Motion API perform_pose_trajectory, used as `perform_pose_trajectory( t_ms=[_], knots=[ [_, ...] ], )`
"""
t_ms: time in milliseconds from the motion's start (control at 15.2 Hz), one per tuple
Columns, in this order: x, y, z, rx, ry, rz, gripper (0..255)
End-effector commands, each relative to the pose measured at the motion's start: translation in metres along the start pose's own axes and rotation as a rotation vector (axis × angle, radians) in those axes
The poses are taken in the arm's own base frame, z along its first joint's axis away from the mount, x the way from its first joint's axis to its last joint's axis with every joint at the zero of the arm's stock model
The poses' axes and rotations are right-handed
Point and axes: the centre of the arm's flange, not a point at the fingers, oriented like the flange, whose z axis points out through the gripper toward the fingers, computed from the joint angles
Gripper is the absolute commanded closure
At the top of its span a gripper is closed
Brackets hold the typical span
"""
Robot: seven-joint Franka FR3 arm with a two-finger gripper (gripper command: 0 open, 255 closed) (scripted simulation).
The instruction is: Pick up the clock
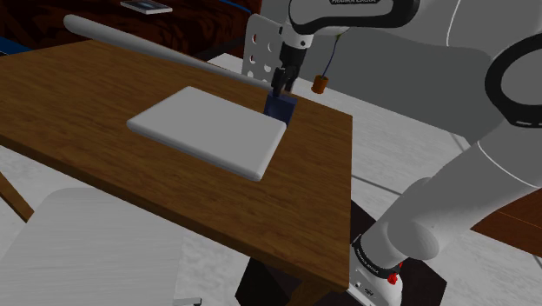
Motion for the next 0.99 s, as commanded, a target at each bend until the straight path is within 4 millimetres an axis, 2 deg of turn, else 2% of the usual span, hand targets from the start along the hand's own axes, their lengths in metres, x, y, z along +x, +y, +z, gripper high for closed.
perform_pose_trajectory(
  t_ms=[0,264,396,462,924],
  knots=[
    [0.004,0.0,0.009,-0.001,0.002,-0.005,0],
    [0.004,0.0,0.03,-0.001,0.002,-0.005,0],
    [0.004,0.0,0.033,-0.001,0.002,-0.005,0],
    [0.006,0.001,0.033,-0.001,0.002,-0.005,255],
    [0.005,0.0,0.033,-0.001,0.002,-0.005,255]
  ],
)
